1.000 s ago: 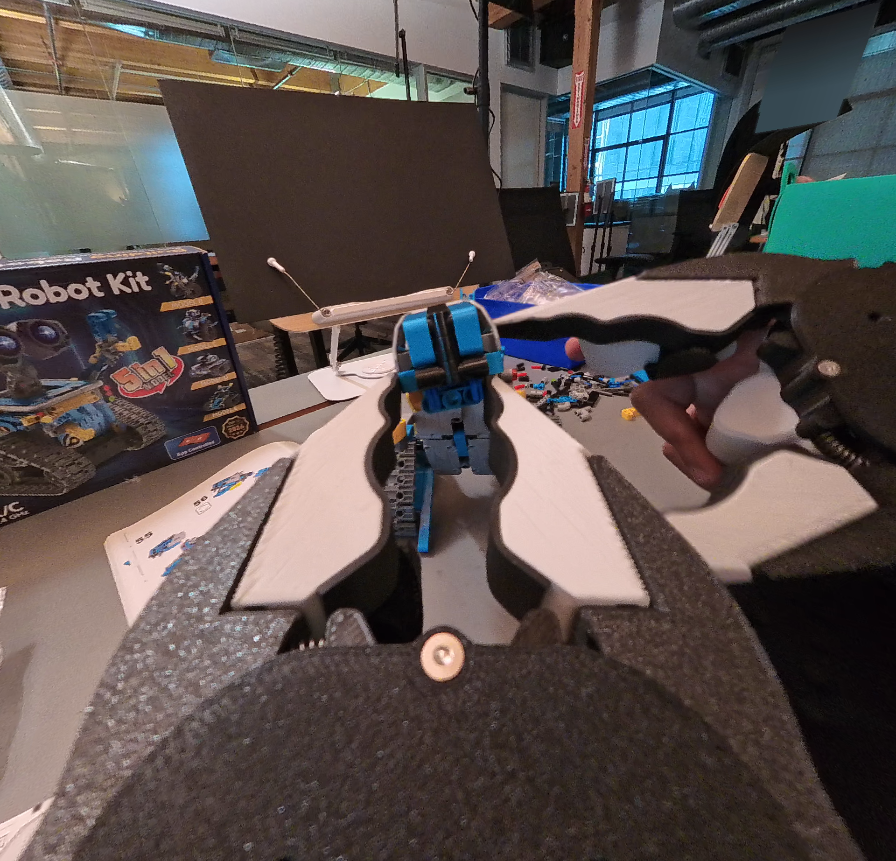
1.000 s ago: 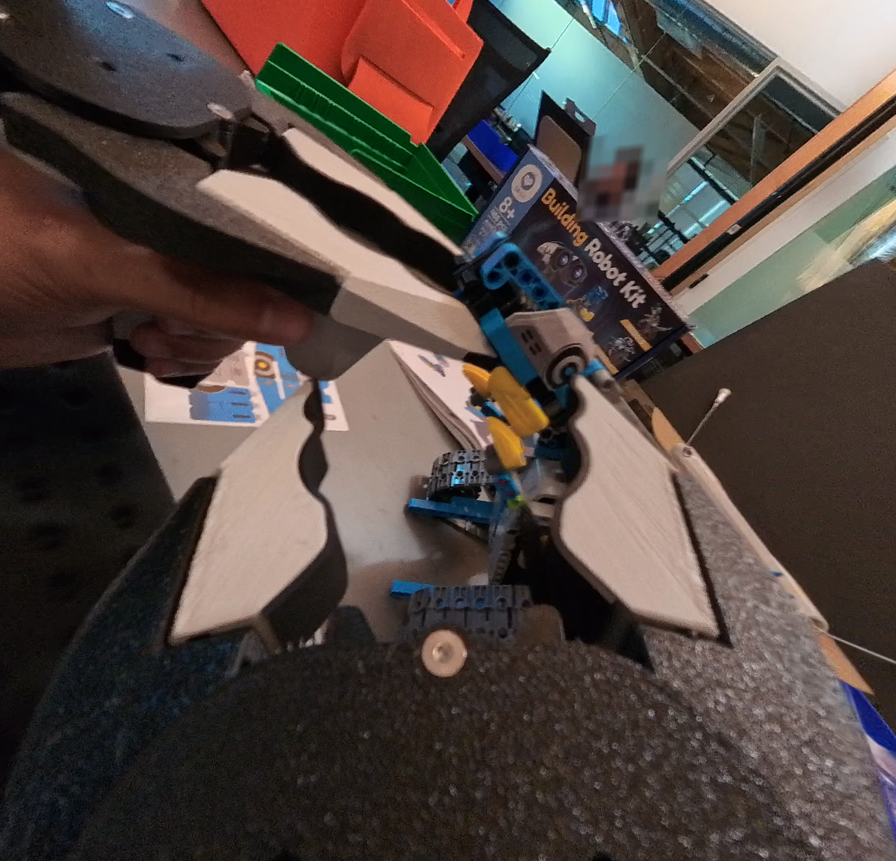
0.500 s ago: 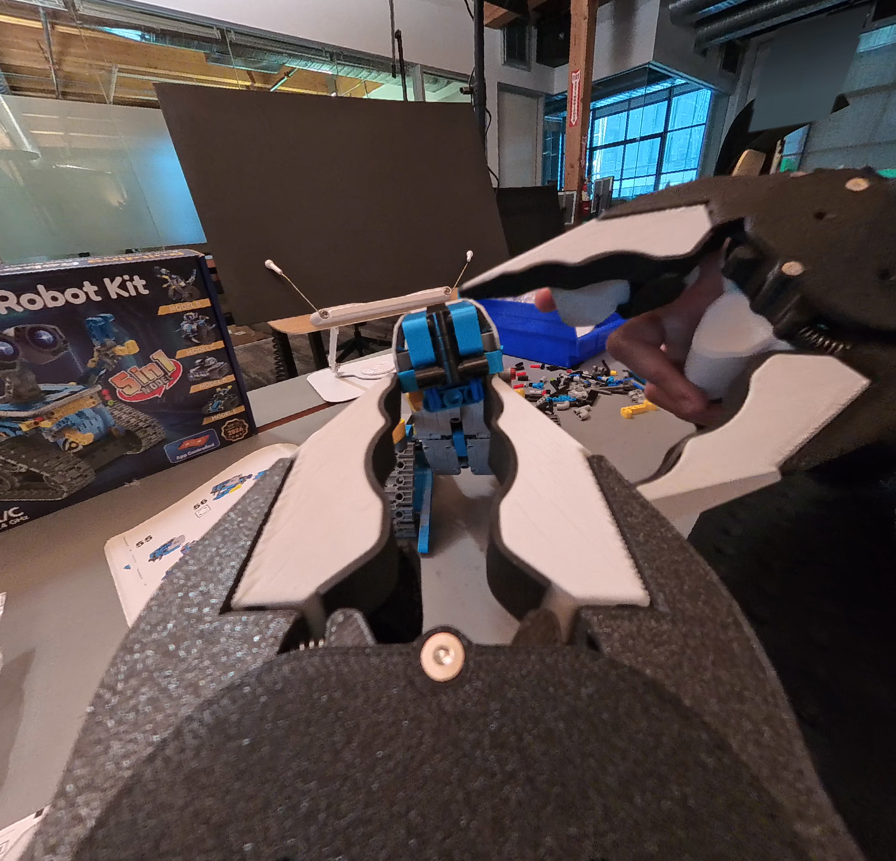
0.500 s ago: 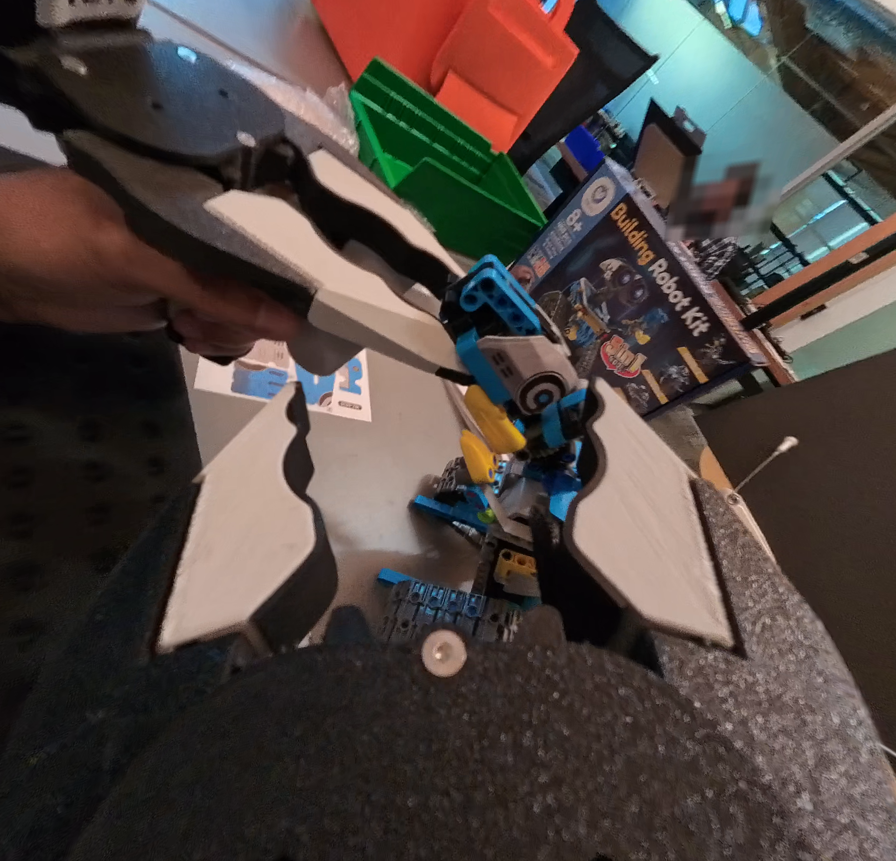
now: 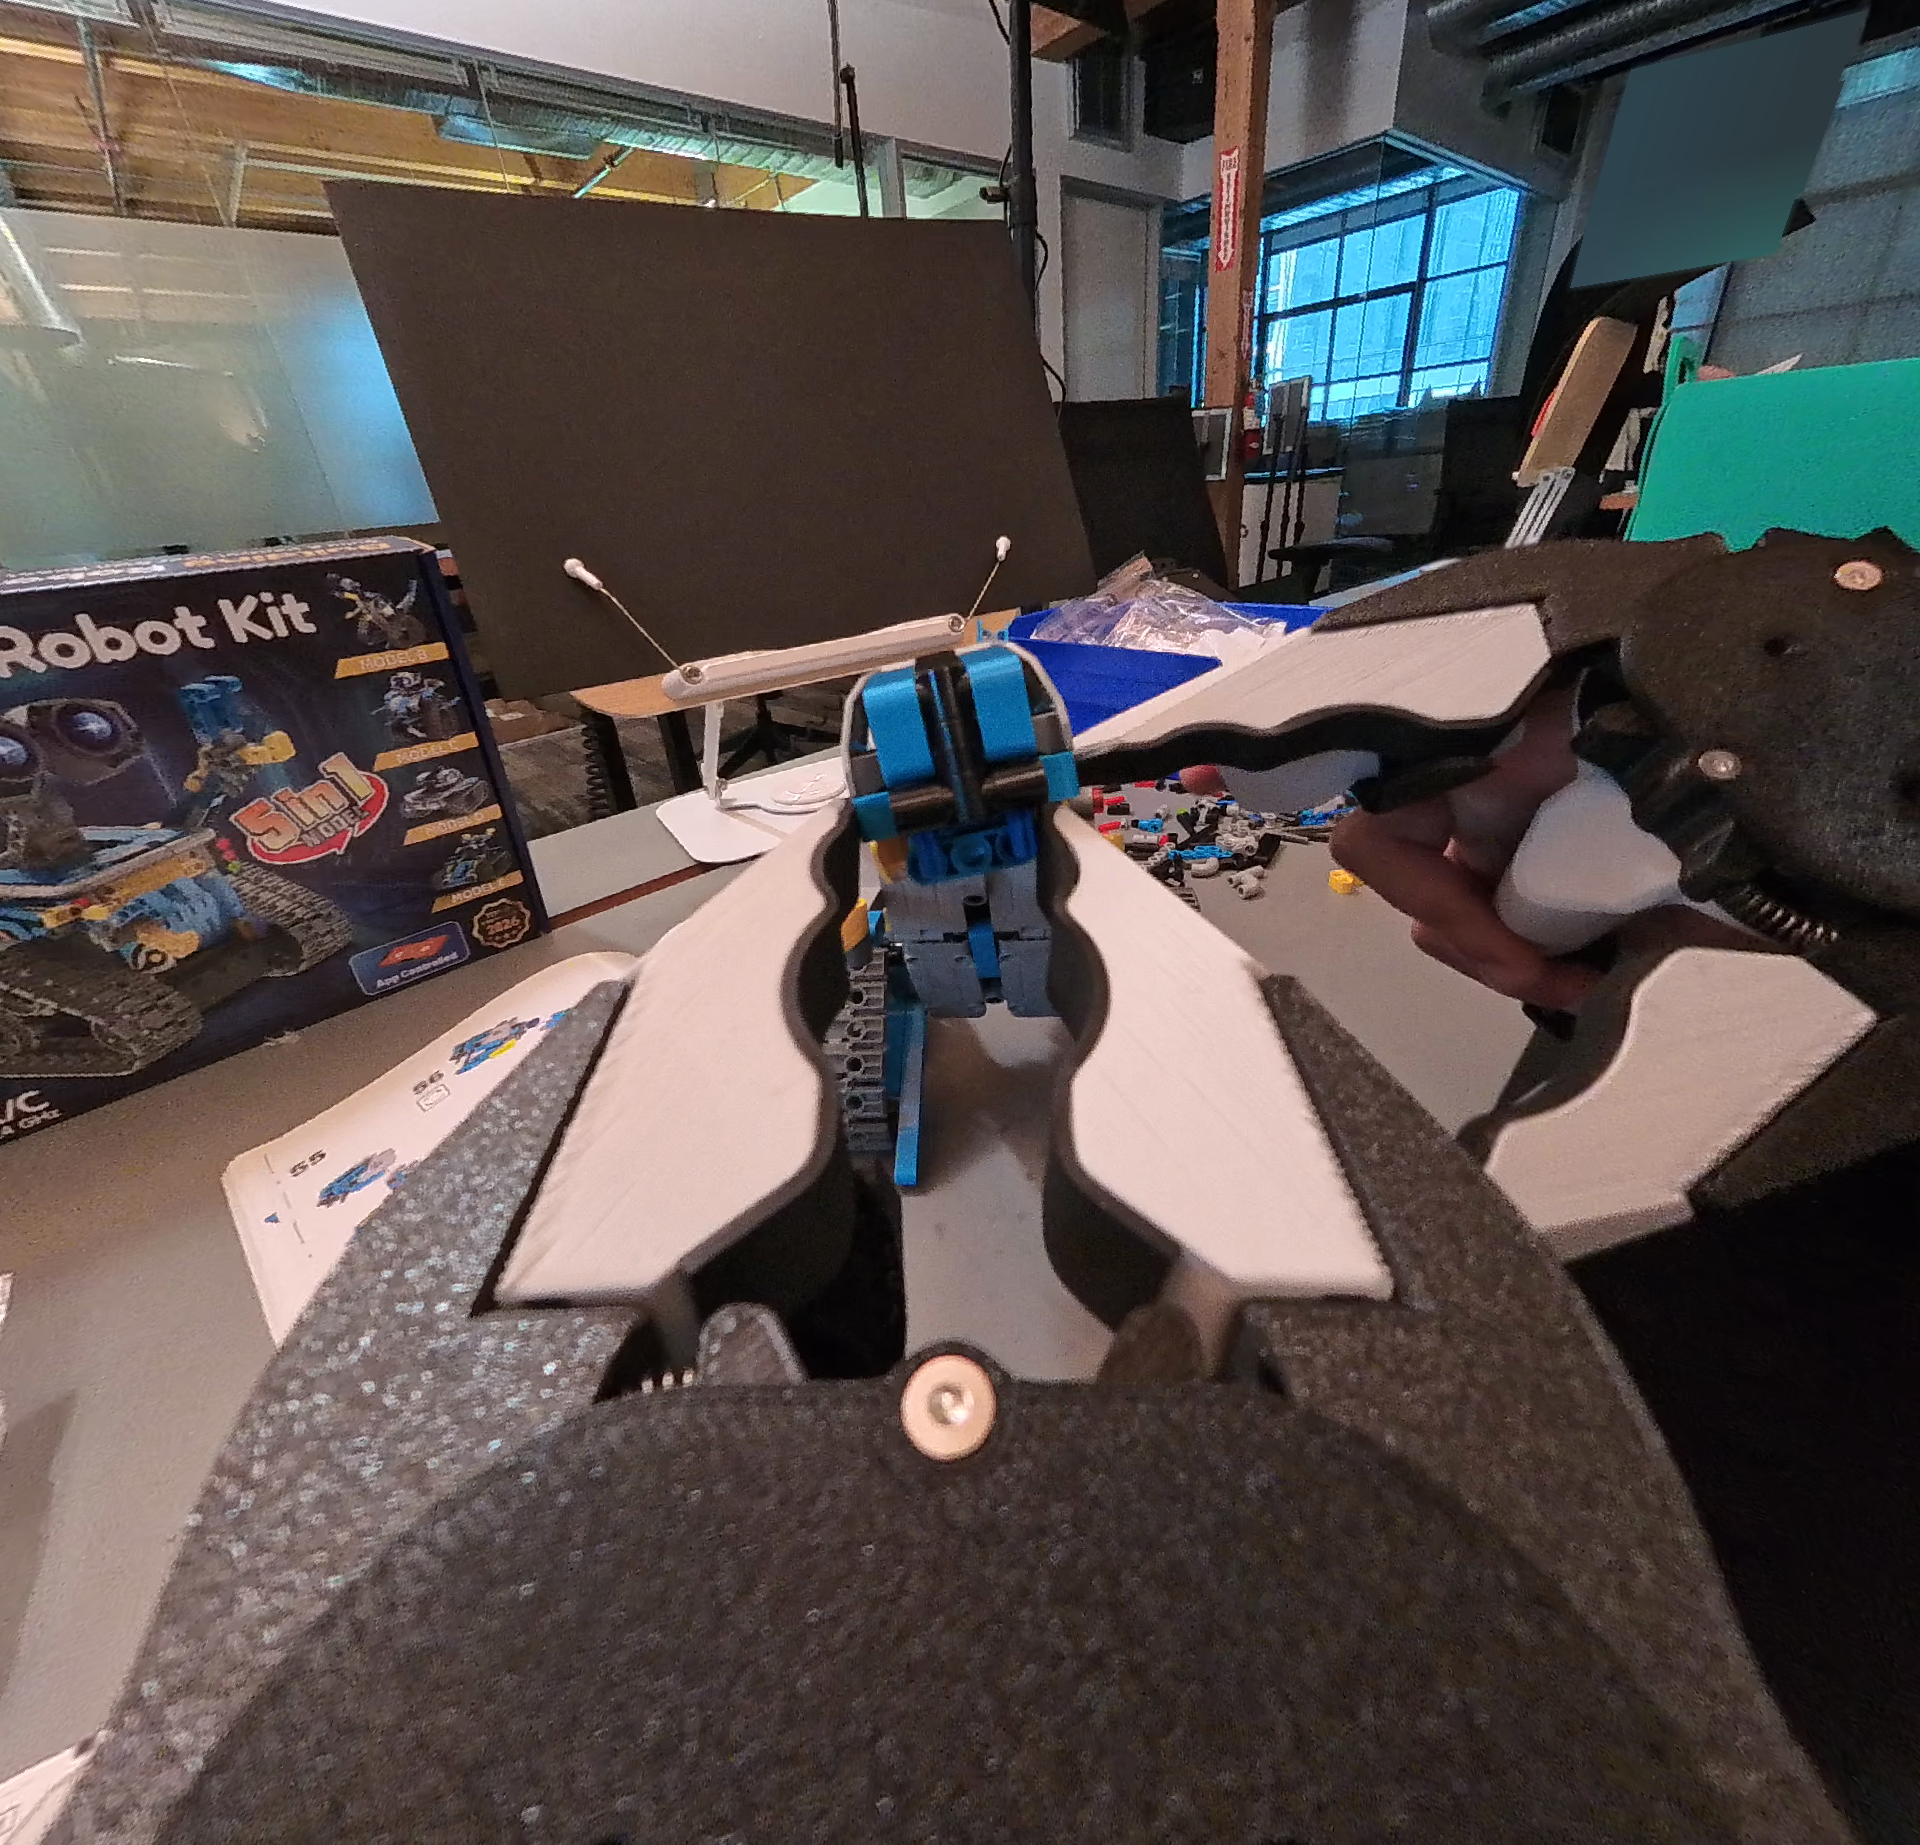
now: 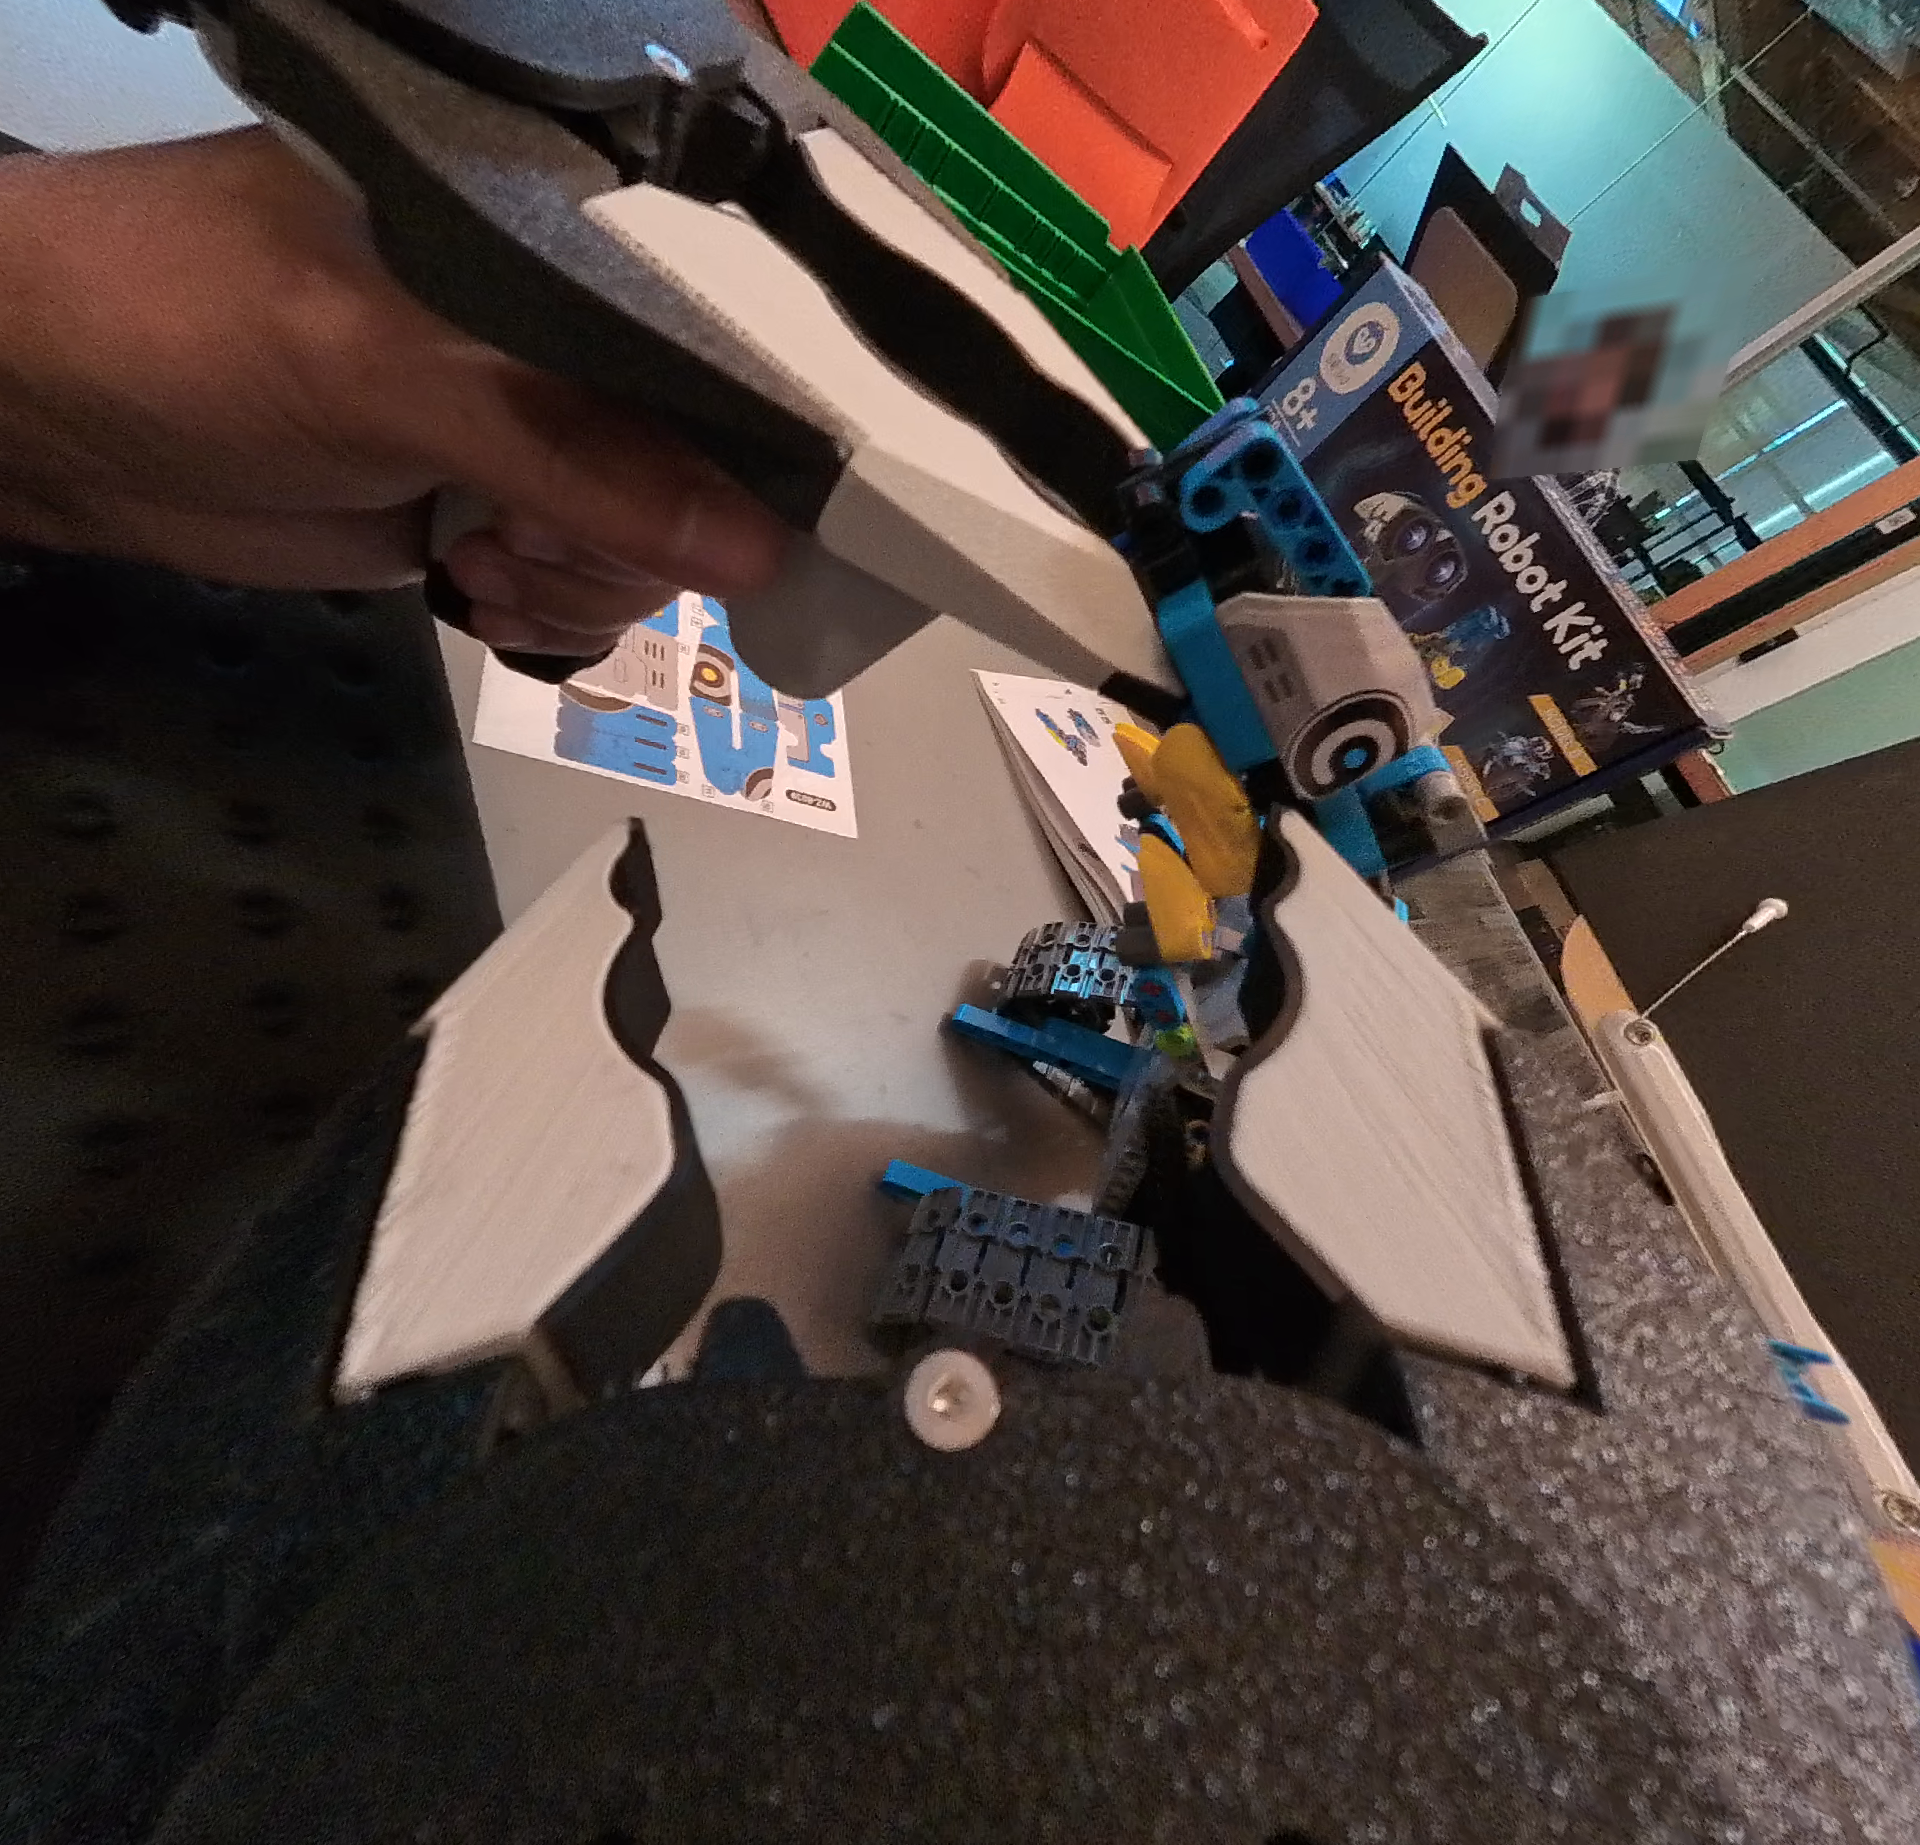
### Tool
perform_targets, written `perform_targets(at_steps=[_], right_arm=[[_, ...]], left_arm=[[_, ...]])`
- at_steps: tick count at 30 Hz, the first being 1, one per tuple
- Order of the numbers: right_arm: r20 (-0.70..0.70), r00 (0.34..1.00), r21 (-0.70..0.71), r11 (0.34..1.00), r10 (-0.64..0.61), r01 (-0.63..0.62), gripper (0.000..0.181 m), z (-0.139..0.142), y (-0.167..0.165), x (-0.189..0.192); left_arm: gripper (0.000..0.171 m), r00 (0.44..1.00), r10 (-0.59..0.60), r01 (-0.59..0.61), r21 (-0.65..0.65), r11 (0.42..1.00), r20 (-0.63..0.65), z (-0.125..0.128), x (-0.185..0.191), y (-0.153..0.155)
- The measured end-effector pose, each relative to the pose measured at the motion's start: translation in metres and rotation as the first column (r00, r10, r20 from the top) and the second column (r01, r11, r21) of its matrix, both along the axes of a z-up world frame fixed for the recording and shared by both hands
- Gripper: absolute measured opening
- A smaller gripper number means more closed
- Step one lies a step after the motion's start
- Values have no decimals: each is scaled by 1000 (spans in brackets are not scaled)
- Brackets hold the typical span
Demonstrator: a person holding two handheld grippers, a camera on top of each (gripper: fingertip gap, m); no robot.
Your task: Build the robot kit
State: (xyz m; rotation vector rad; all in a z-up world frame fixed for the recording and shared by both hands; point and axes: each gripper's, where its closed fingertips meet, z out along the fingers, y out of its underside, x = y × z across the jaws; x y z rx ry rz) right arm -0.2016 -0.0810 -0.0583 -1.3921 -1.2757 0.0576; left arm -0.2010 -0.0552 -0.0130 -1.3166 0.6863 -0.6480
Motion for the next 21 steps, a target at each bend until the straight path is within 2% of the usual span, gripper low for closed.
perform_targets(at_steps=[3,7,13,21], right_arm=[[-14,999,21,999,-42,43,107,10,7,8],[1,999,185,982,-45,44,103,35,5,3],[92,994,263,964,-61,35,108,28,4,-13],[112,992,242,970,-64,35,107,13,-12,-17]], left_arm=[[33,1000,1,-1,-6,1000,5,0,-1,1],[33,1000,1,-1,-4,1000,3,0,0,1],[33,1000,1,-1,-9,1000,7,0,-1,1],[33,1000,4,-4,-8,1000,3,-1,-1,1]])
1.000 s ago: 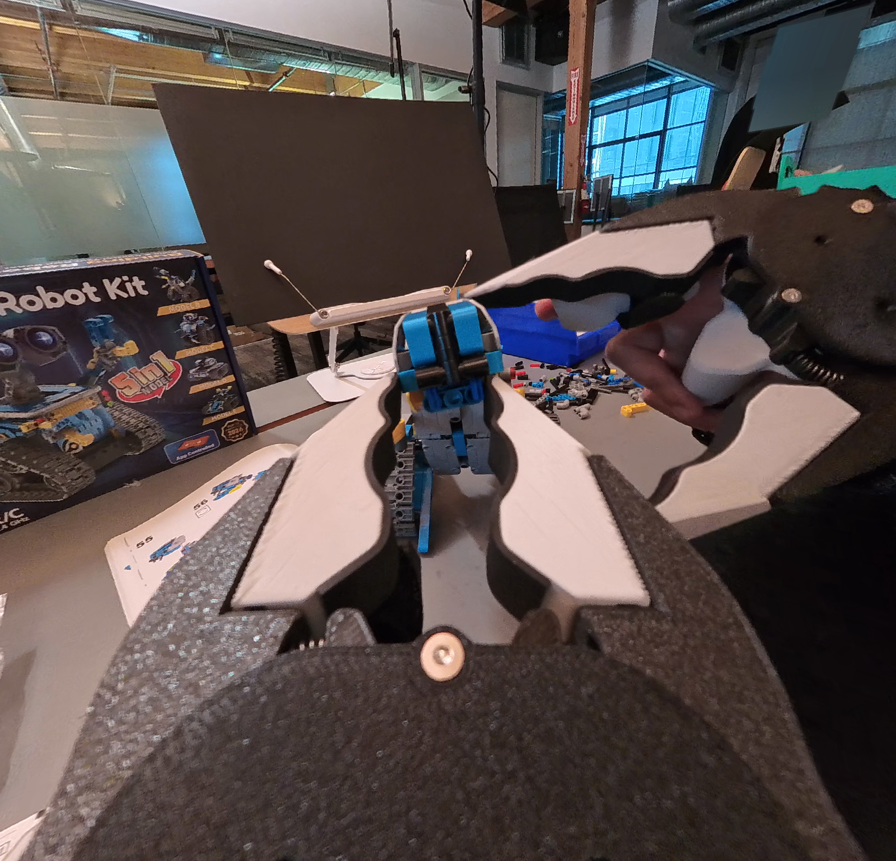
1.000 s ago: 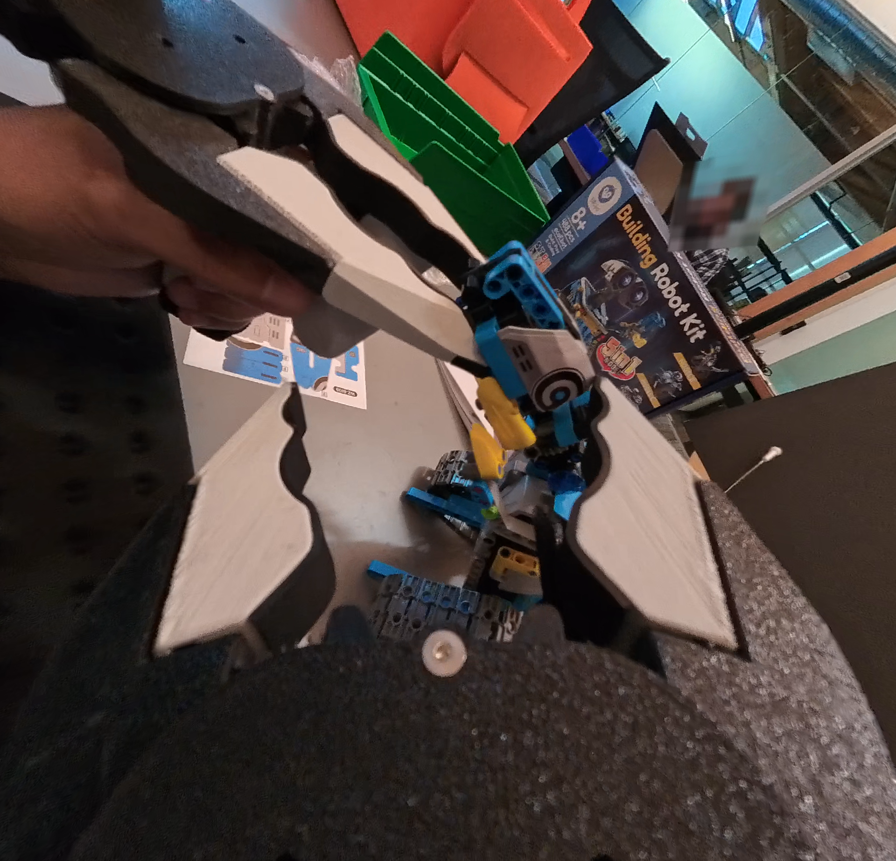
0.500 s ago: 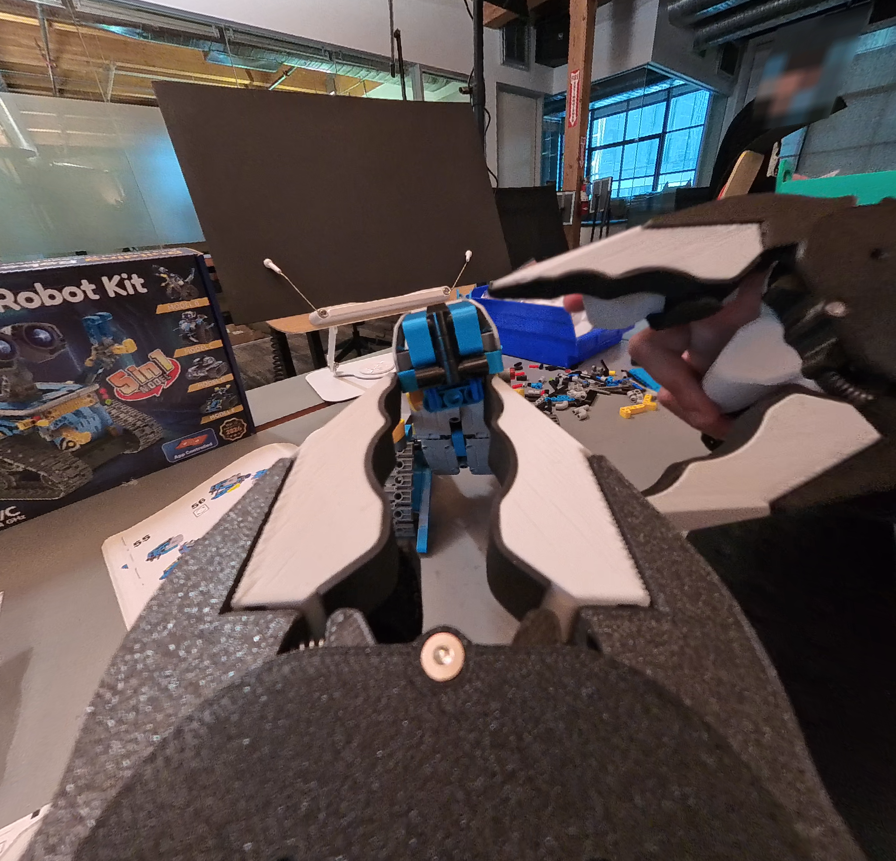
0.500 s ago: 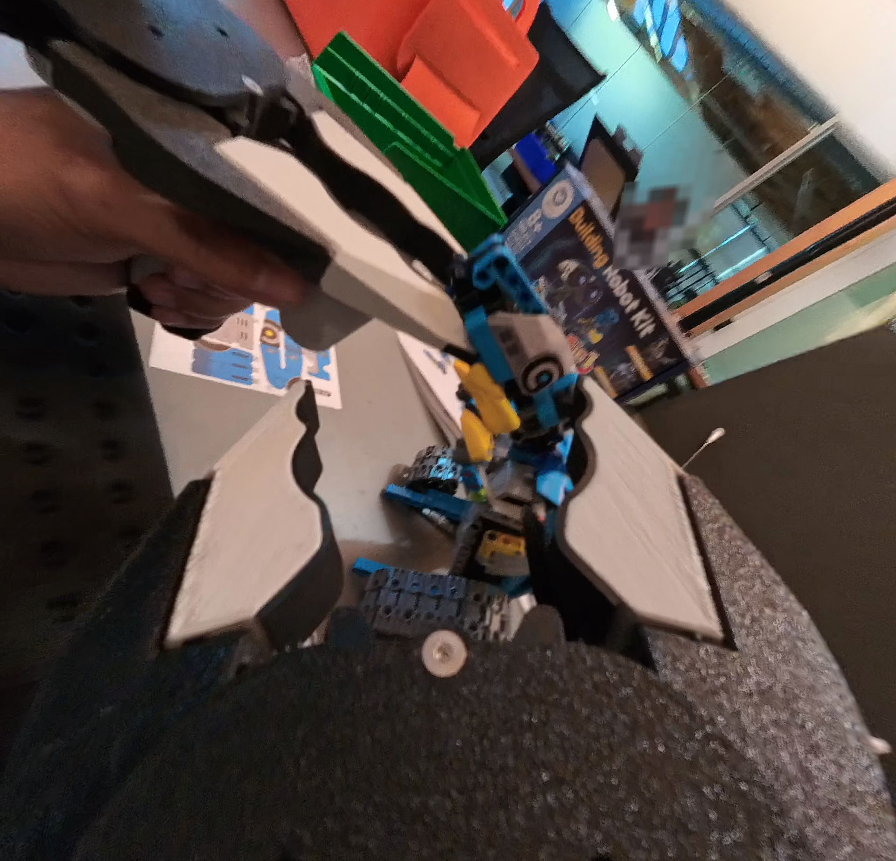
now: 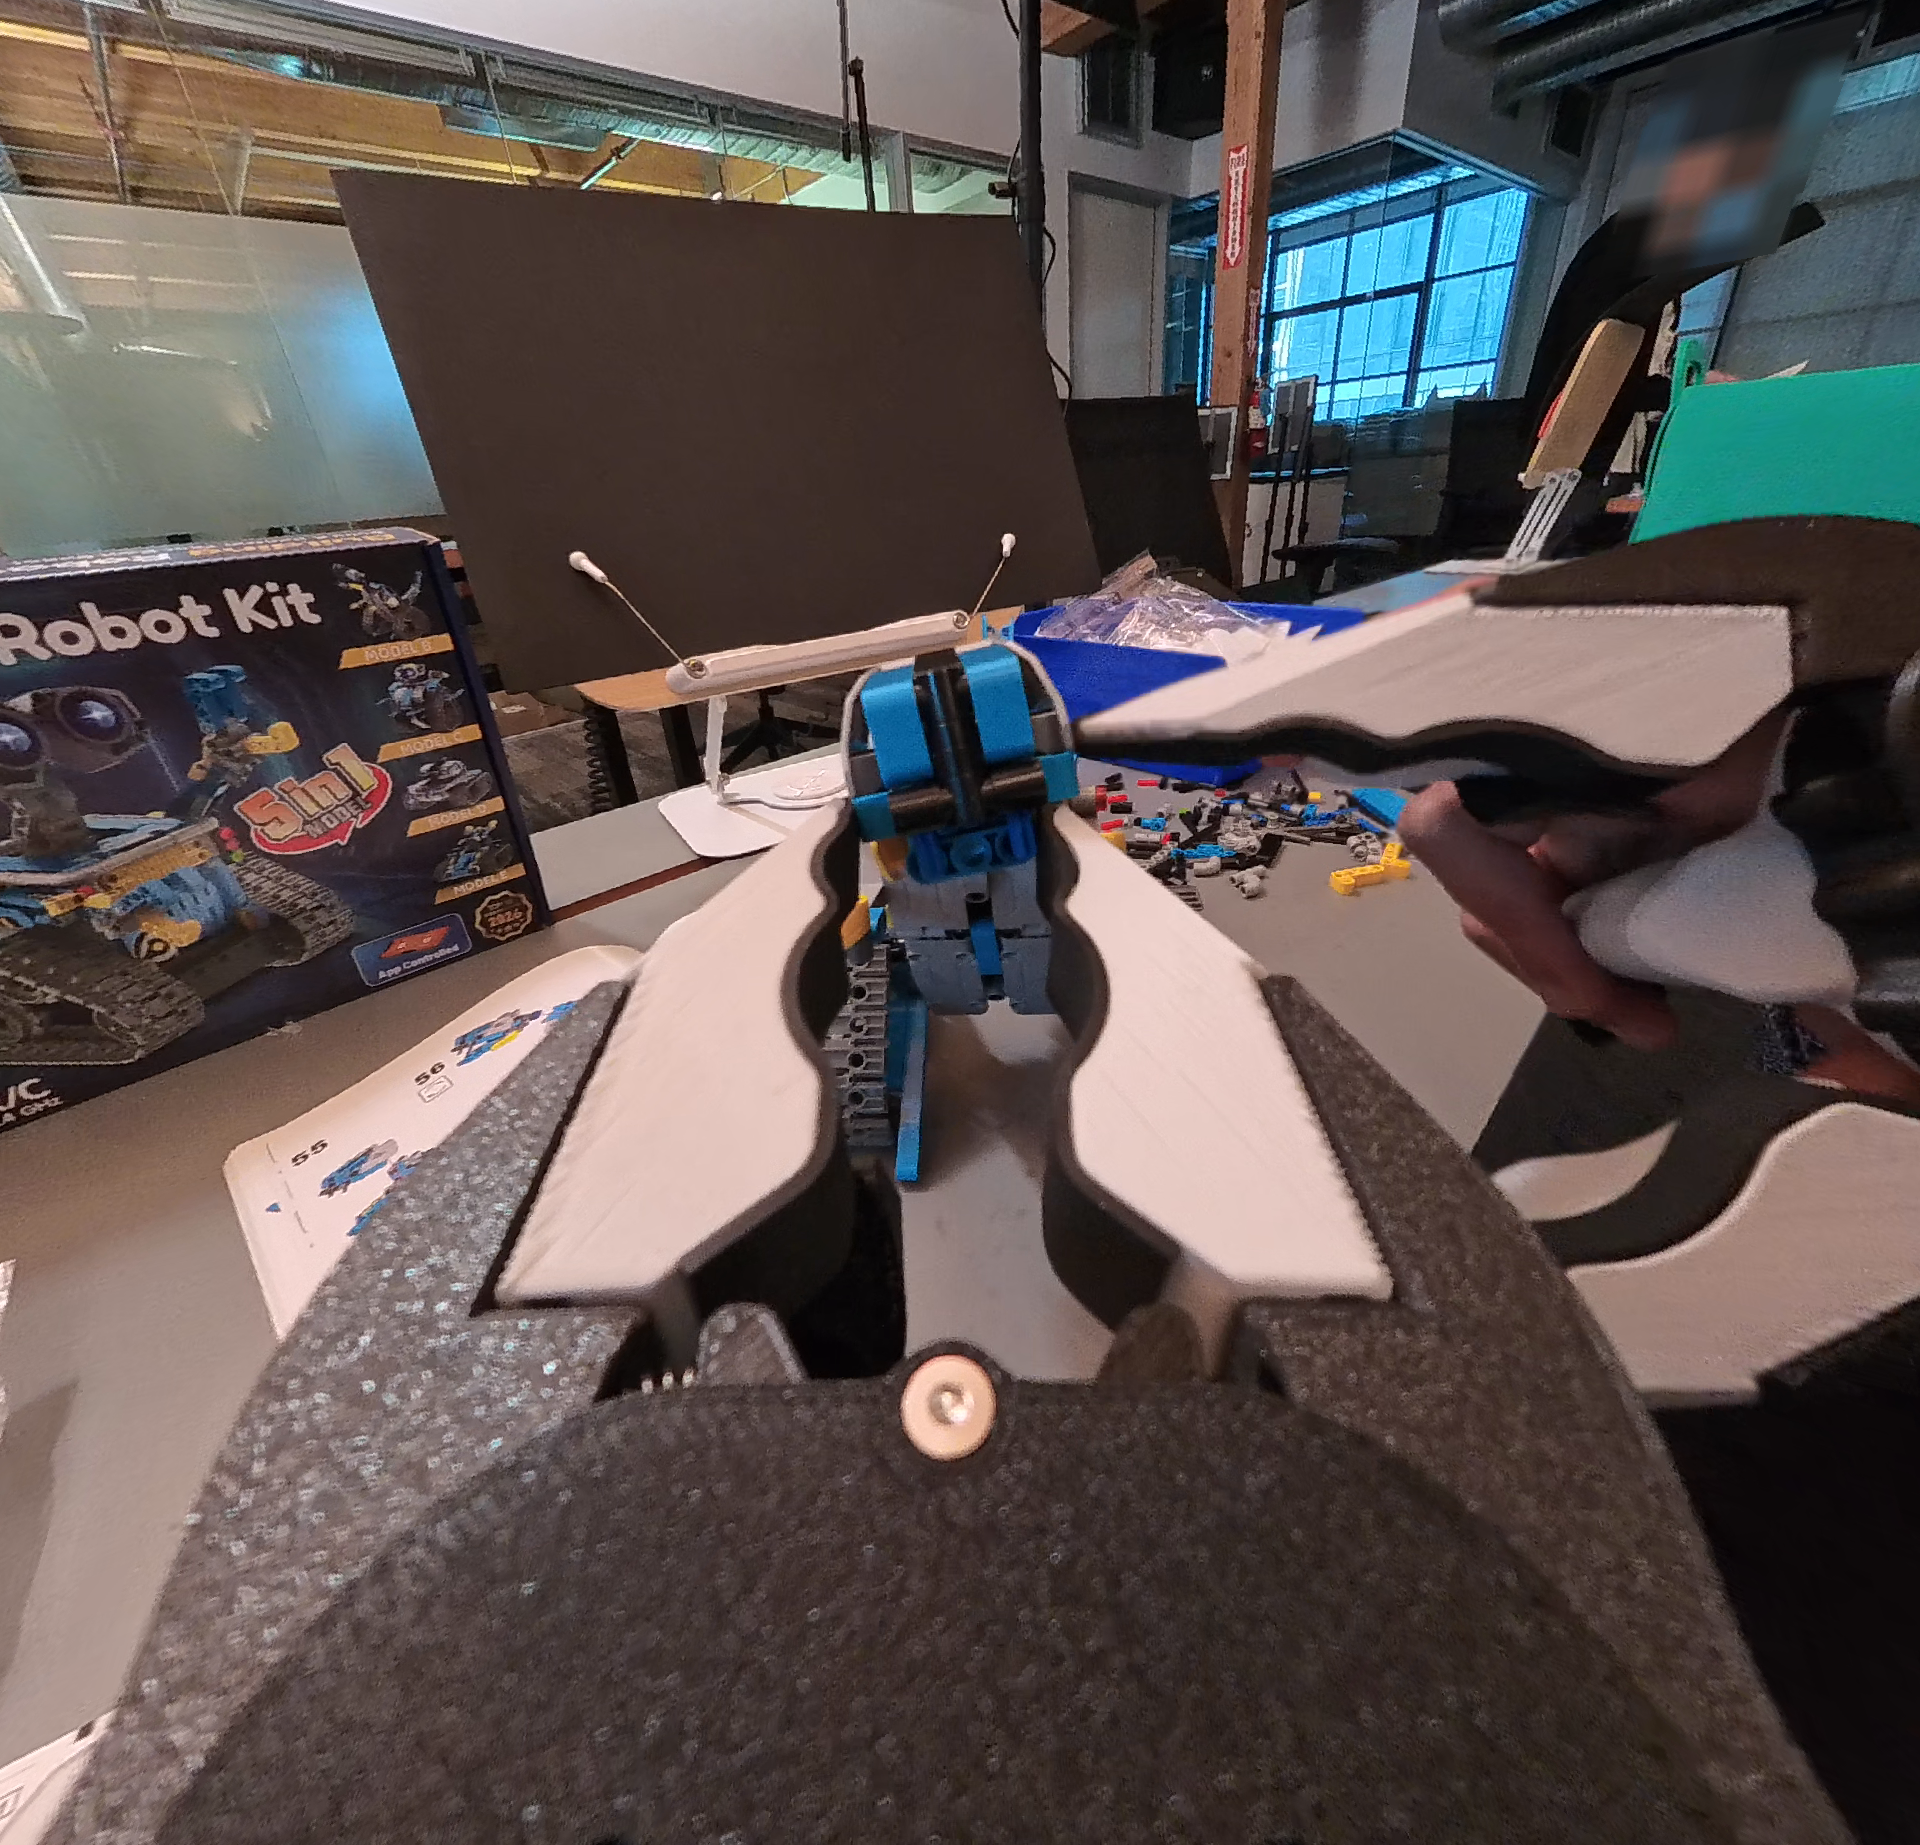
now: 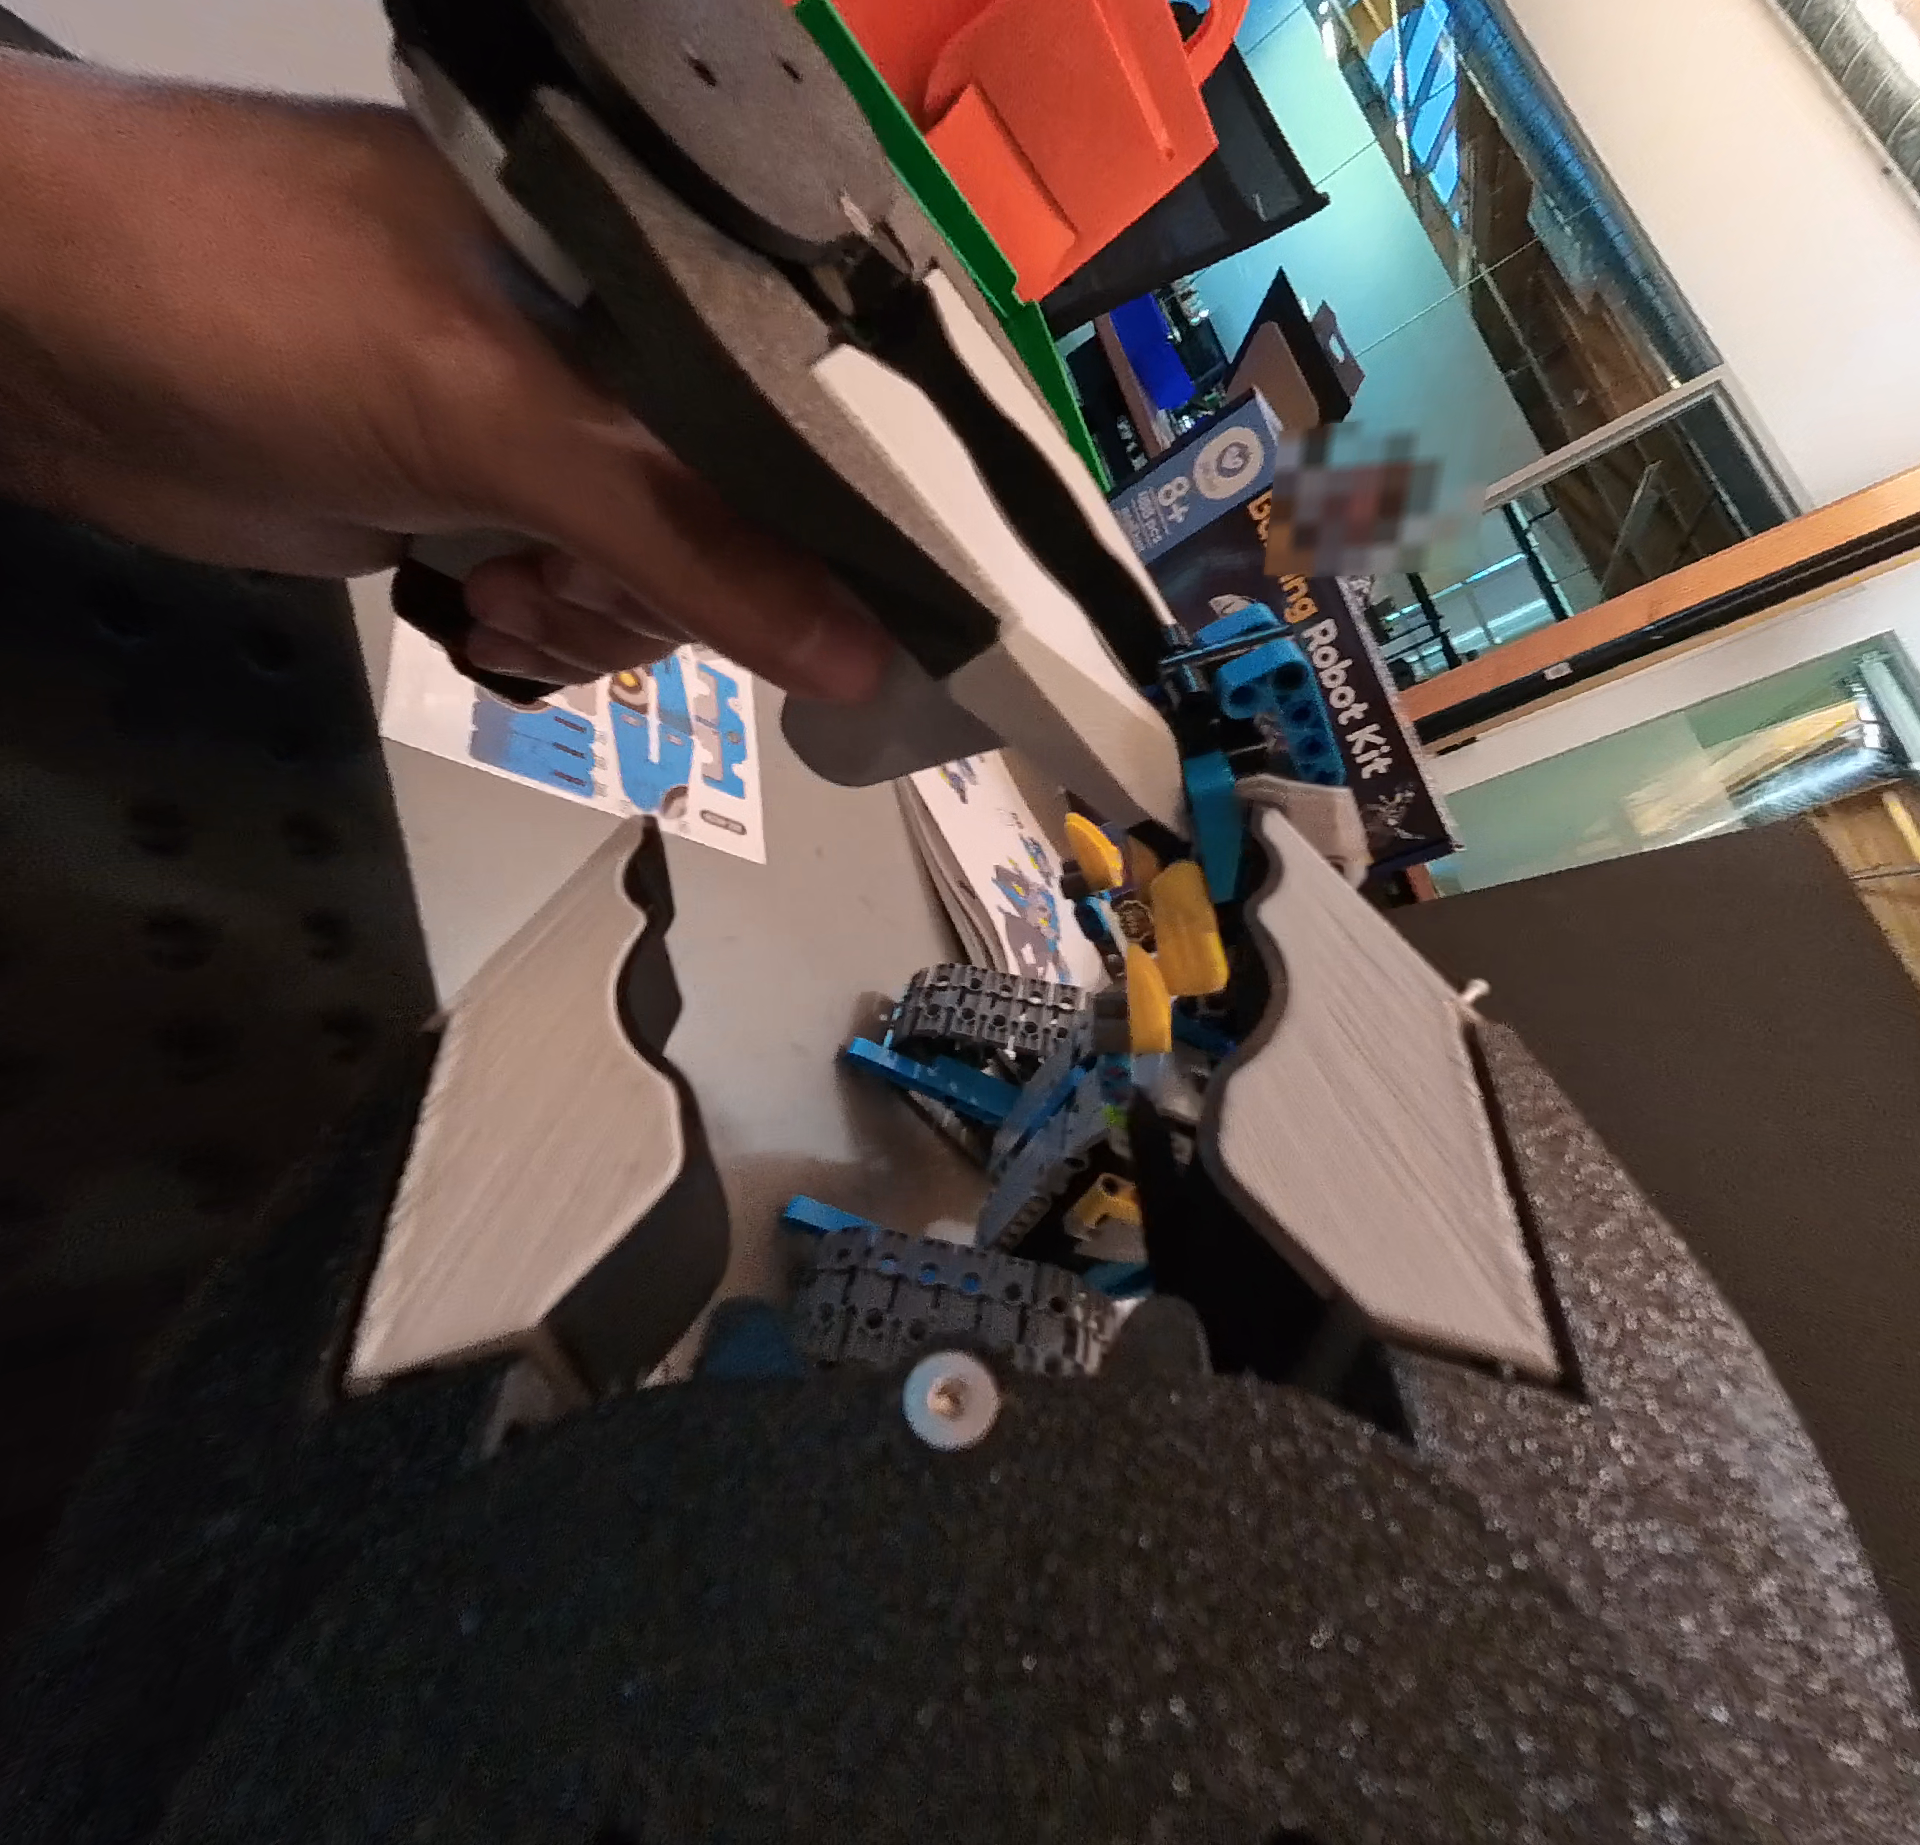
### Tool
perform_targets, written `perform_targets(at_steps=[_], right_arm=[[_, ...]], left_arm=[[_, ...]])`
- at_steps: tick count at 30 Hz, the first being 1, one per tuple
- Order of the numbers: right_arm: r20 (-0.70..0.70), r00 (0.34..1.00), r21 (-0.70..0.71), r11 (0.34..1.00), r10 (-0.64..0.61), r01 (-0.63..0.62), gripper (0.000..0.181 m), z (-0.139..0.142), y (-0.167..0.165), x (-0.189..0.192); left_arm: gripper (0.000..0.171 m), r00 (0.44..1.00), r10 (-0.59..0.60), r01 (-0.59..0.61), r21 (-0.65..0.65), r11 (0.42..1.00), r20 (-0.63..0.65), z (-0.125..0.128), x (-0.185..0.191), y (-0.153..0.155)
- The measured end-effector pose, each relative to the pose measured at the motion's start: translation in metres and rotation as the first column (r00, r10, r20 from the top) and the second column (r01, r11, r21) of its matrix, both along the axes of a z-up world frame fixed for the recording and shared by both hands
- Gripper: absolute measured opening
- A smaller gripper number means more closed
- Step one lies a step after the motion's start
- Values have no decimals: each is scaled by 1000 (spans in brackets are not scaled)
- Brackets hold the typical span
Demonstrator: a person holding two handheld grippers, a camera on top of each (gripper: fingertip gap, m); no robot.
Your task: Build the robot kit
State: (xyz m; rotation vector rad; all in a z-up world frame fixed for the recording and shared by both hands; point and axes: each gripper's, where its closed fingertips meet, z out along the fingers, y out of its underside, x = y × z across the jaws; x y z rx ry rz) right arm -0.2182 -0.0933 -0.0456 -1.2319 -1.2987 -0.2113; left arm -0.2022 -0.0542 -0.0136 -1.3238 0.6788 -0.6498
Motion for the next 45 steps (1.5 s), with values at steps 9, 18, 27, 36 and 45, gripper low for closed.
perform_targets(at_steps=[9,18,27,36,45], right_arm=[[-207,977,-286,958,-43,-19,96,0,-3,50],[-376,881,-594,804,-288,9,77,-36,13,107],[-321,819,-659,733,-476,168,80,-63,41,138],[-452,814,-550,832,-365,68,71,-28,36,122],[-435,827,-511,854,-357,100,53,-32,63,130]], left_arm=[[34,999,-34,34,1,999,8,3,7,-7],[36,997,-47,48,15,999,-60,6,28,-30],[32,981,-153,156,22,987,-120,7,75,-82],[56,977,-188,189,6,982,-100,13,36,-57],[111,805,-522,422,-348,837,-281,-53,74,1]])
